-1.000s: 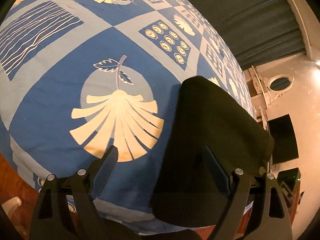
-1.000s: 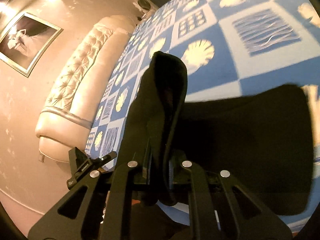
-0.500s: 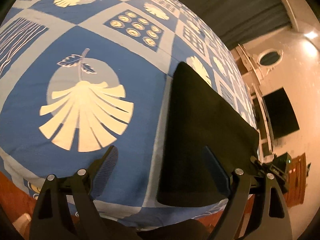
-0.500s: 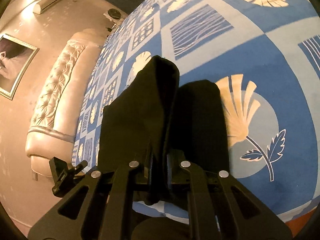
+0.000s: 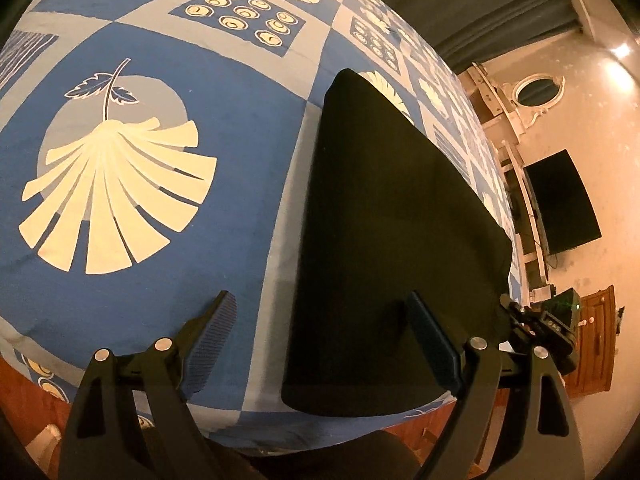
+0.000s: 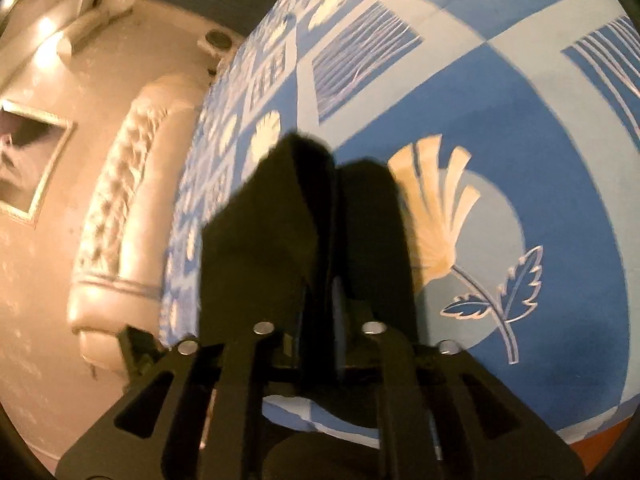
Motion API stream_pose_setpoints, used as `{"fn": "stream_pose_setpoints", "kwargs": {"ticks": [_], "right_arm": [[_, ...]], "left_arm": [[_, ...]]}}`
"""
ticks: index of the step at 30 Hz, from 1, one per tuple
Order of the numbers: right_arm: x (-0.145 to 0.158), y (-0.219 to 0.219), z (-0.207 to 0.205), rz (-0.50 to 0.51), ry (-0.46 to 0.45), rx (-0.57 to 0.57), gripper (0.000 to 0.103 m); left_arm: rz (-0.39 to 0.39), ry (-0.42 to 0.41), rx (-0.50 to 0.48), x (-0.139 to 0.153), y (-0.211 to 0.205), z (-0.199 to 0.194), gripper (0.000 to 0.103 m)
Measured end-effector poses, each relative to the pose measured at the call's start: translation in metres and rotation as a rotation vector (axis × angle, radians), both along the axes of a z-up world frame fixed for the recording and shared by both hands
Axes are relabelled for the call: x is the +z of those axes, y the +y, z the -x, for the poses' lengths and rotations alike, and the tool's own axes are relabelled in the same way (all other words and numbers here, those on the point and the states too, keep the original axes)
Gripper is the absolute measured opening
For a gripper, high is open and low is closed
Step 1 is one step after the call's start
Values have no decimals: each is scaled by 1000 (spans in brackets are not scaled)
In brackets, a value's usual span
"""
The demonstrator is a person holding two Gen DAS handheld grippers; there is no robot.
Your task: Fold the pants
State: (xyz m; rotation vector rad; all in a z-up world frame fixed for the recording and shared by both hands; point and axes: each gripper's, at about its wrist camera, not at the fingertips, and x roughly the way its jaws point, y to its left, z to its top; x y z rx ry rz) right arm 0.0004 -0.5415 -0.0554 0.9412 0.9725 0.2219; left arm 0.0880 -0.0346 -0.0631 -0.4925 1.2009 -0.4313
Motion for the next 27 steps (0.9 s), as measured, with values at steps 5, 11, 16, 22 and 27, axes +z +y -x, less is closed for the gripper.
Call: {"fn": "stream_pose_setpoints", "kwargs": {"ticks": [5,11,16,22,27], "right_arm": [[-2,-33,12,-66,-10,-80,76],[-41,-38,14,-164,62,-52,81],[-46,-30,4,-247,18,15,83],[-43,-6,-7,-212,15,142,88],[-40,2,-5,-213,24,185,88]], "left_arm": [[28,16,40,-1,8,-5,85],[69,46,40,-5,11,-18,85],[153,102,45,-15,15,-26,86],[183,115,3,-17,15,-27,87],[228,144,-50,-17,10,-17,87]]}}
